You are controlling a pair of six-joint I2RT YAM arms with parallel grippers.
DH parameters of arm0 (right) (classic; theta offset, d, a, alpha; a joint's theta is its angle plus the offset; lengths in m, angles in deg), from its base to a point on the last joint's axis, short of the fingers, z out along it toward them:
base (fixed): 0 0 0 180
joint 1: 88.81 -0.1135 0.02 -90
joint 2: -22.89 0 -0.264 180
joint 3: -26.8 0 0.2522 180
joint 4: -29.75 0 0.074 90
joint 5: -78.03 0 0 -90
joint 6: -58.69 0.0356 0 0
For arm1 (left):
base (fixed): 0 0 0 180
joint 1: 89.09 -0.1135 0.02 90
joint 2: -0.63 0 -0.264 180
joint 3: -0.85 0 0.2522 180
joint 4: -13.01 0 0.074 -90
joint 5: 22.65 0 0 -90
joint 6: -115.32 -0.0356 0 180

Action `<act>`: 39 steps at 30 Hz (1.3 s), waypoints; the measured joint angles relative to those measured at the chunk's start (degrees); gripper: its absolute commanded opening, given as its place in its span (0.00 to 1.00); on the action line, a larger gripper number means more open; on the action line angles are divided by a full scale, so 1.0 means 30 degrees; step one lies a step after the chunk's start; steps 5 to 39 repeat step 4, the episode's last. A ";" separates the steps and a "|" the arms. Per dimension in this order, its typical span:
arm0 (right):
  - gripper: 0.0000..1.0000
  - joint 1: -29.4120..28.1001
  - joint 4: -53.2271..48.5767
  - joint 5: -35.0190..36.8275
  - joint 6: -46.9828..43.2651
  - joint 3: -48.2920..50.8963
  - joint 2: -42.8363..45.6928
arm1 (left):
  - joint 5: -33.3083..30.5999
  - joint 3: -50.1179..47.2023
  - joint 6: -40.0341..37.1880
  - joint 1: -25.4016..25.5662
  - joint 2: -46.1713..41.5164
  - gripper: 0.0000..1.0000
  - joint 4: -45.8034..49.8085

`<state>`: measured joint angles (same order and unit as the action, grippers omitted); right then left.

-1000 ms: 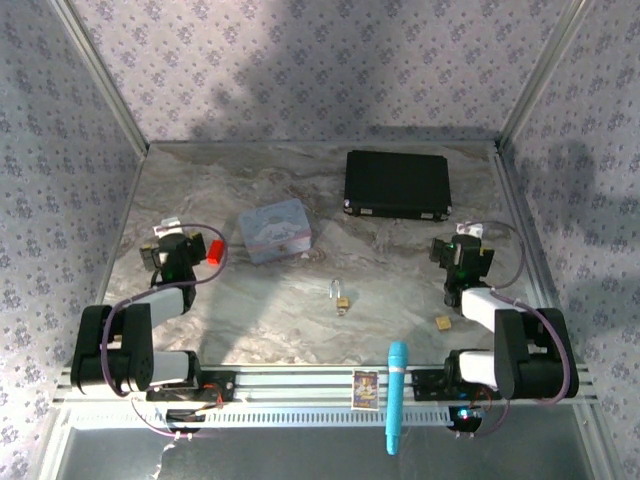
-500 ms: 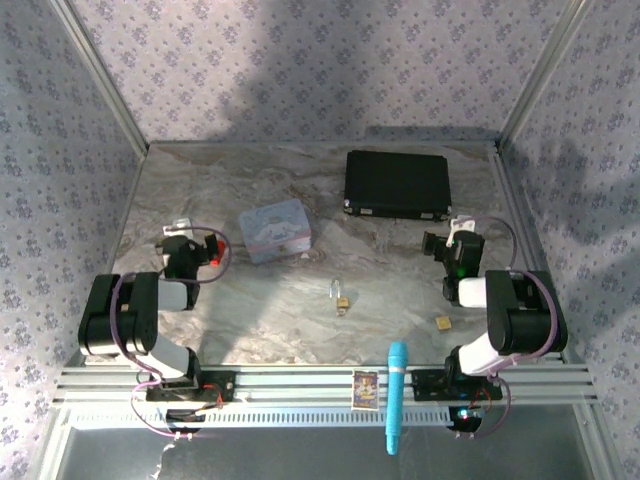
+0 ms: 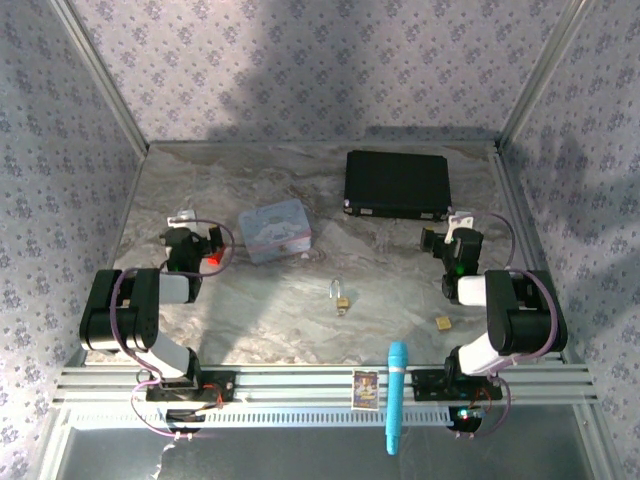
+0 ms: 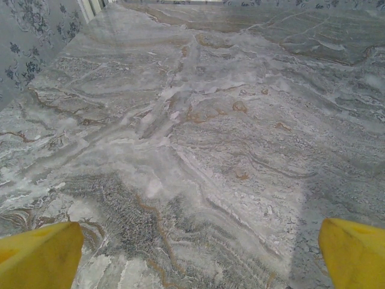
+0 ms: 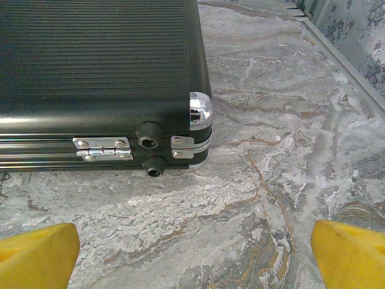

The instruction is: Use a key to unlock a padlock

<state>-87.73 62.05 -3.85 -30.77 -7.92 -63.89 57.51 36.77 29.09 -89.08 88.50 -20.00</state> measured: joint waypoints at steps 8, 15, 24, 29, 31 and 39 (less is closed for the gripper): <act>0.99 0.0000 -0.0015 -0.0007 0.0000 0.0000 0.0000 | 0.0000 0.0000 -0.0058 0.0000 0.0000 1.00 0.0000; 0.99 0.0000 -0.0015 -0.0007 0.0000 0.0000 0.0000 | 0.0000 0.0000 -0.0058 0.0000 0.0000 1.00 0.0000; 0.99 0.0000 -0.0015 -0.0007 0.0000 0.0000 0.0000 | 0.0000 0.0000 -0.0058 0.0000 0.0000 1.00 0.0000; 0.99 0.0000 -0.0015 -0.0007 0.0000 0.0000 0.0000 | 0.0000 0.0000 -0.0058 0.0000 0.0000 1.00 0.0000; 0.99 0.0000 -0.0015 -0.0007 0.0000 0.0000 0.0000 | 0.0000 0.0000 -0.0058 0.0000 0.0000 1.00 0.0000; 0.99 0.0000 -0.0015 -0.0007 0.0000 0.0000 0.0000 | 0.0000 0.0000 -0.0058 0.0000 0.0000 1.00 0.0000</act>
